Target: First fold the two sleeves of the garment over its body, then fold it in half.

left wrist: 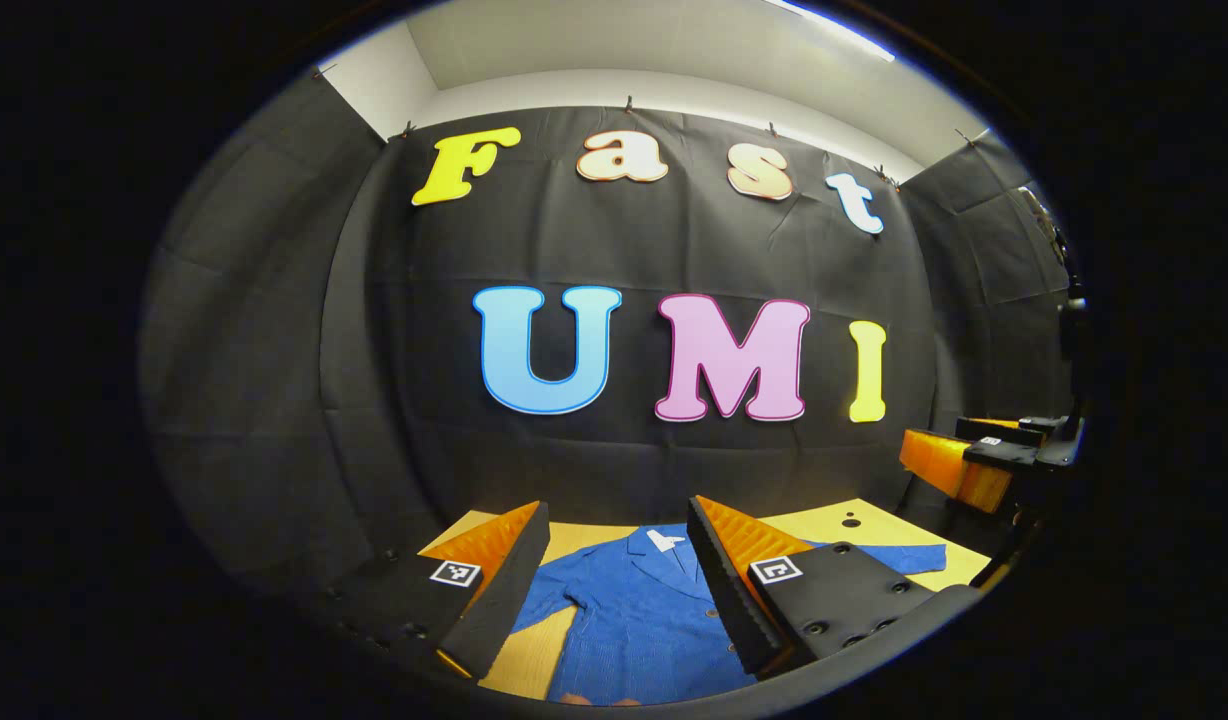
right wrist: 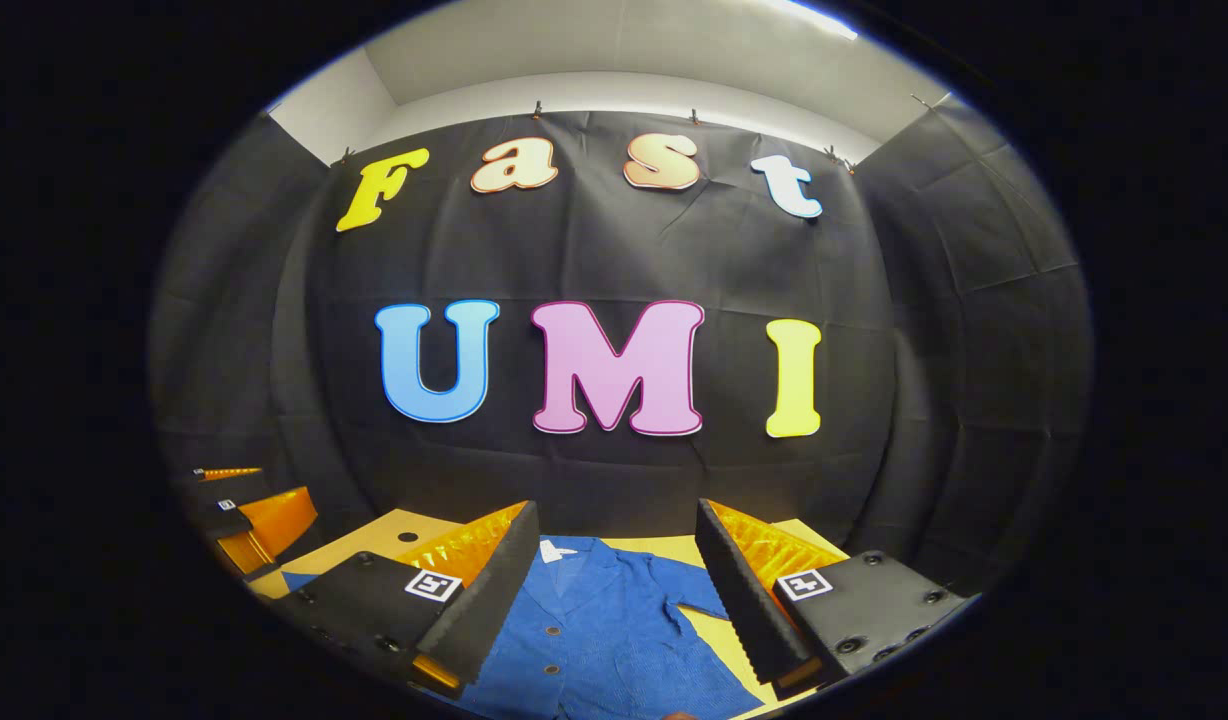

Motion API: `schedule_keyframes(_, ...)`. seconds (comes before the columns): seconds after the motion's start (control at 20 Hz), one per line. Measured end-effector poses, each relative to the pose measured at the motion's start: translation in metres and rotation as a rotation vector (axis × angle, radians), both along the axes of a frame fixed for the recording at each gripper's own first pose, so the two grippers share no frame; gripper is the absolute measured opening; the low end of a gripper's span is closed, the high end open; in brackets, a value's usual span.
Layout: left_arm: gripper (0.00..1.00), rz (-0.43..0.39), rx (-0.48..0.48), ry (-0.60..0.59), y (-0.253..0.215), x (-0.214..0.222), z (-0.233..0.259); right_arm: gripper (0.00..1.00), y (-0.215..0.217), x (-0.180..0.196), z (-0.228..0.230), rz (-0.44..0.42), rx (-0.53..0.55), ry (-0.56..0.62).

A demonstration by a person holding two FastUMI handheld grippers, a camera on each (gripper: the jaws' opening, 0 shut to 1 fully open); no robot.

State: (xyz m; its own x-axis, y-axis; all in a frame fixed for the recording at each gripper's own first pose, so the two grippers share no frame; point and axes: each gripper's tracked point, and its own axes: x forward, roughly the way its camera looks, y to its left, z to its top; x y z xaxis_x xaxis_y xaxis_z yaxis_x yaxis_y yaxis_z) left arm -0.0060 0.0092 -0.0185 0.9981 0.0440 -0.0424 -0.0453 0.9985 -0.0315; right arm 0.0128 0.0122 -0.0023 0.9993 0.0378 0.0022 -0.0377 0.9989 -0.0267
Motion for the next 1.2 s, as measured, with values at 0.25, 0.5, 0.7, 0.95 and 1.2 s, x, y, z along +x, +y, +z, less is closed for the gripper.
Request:
schedule_keyframes(0.25,0.80,0.024,0.014,-0.024,0.004,-0.008,0.006,0.99,0.009,0.004,0.000,0.036,-0.001,0.000)
schedule_keyframes(0.5,0.80,0.022,0.038,0.004,0.001,-0.009,-0.007,0.96,0.009,0.006,-0.013,0.047,-0.014,0.032)
schedule_keyframes(0.7,0.81,0.010,0.036,-0.008,-0.006,-0.003,-0.001,0.96,0.003,0.008,-0.007,0.039,0.000,0.018)
schedule_keyframes(0.95,0.80,0.013,0.026,-0.018,-0.005,0.001,0.000,0.99,-0.006,0.006,-0.007,0.025,-0.006,0.013)
schedule_keyframes(1.2,0.80,0.016,0.011,-0.011,-0.004,0.005,-0.004,0.96,-0.012,0.002,-0.013,0.017,-0.020,0.033)
